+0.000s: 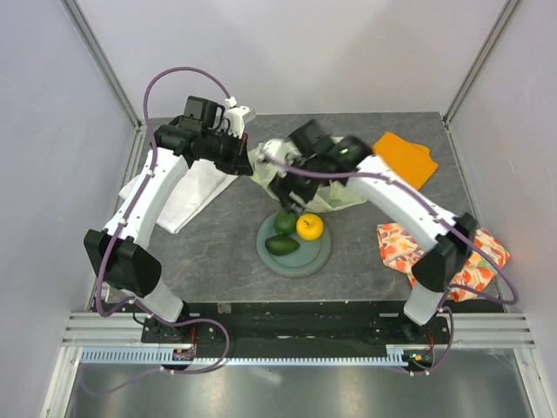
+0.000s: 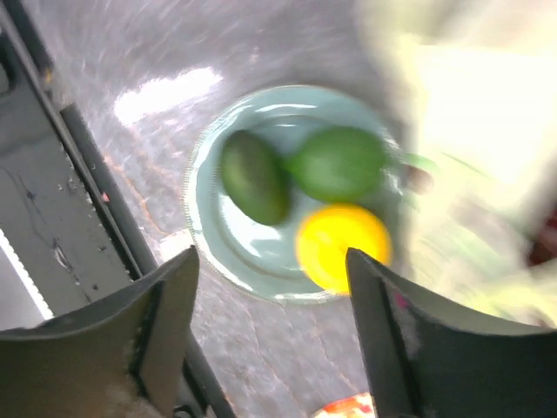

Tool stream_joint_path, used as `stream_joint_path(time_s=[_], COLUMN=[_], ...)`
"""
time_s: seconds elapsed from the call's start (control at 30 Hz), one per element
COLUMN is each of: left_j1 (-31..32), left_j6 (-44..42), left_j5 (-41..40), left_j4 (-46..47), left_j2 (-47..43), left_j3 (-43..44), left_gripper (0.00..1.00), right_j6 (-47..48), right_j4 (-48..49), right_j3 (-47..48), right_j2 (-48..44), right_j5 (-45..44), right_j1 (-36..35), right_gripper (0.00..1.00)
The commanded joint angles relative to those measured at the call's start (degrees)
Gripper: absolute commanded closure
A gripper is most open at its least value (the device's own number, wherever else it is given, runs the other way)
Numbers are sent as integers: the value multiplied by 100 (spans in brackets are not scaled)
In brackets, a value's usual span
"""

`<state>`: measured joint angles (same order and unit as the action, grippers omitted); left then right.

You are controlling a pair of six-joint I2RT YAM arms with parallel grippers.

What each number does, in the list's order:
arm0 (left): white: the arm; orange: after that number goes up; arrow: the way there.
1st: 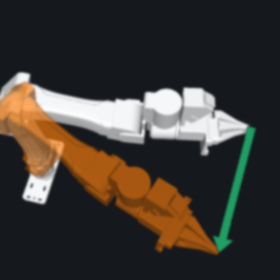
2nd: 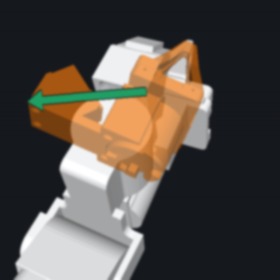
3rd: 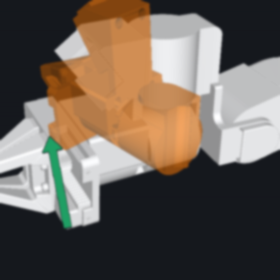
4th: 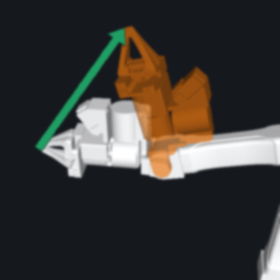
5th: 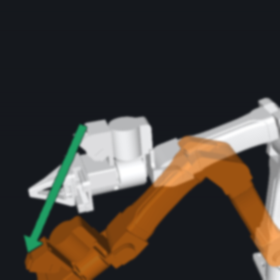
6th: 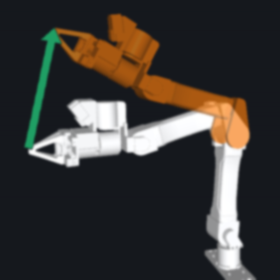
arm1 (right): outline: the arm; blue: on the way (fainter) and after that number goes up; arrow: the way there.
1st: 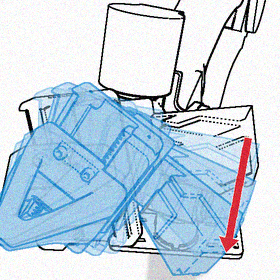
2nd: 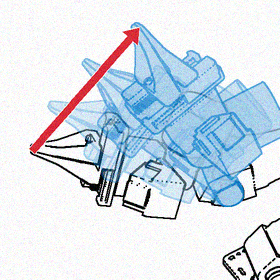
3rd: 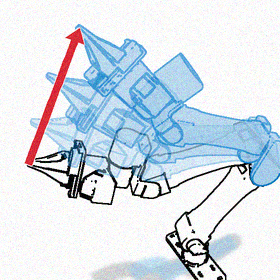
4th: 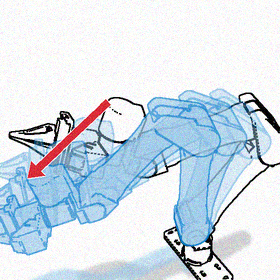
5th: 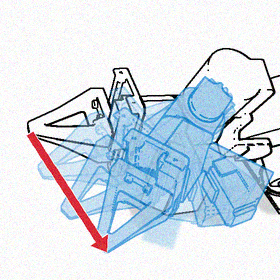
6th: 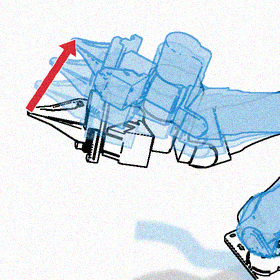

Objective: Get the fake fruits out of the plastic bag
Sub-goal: Place the fake fruit on the plate, then adjust the plastic bag at the center of the board.

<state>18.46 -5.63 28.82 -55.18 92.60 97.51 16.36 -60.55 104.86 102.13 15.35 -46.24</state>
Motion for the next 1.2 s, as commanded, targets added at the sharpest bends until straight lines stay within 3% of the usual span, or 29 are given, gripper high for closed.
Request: stream_joint_path(time_s=[0.0,0.1,0.27,0.57,0.7,0.83,0.9,1.03,1.1,1.17], left_j1=[9,0,26,44,53,61,70,70,70,79], left_j6=[106,123,62,-193,-263,-246,-246,-255,-272,-272], left_j5=[299,423,853,810,783,836,819,748,739,730], left_j4=[86,51,42,-54,-116,-134,-133,-134,-142,-160], left_j2=[-136,-268,-347,-357,-233,-119,-67,-49,-40,-66], left_j3=[49,-100,-434,-576,-602,-515,-470,-409,-400,-409], left_gripper=[98,98,98,98,98,98,98,99,99,98], right_j6=[43,-124,-107,-256,-151,411,674,930,887,659], right_j4=[-188,280,833,1265,950,-355,-711,-967,-889,-608], right_j3=[97,-97,78,1105,2237,2741,2506,1644,1459,1380], right_j2=[-474,-282,403,2414,2839,2428,2094,1049,924,949], right_j5=[846,681,-119,-1227,-904,568,1178,2155,2244,1939], right_j1=[844,994,1038,1661,2013,2022,2031,2022,2022,2031], right_gripper=[38,46,52,54,53,43,38,17,18,28])
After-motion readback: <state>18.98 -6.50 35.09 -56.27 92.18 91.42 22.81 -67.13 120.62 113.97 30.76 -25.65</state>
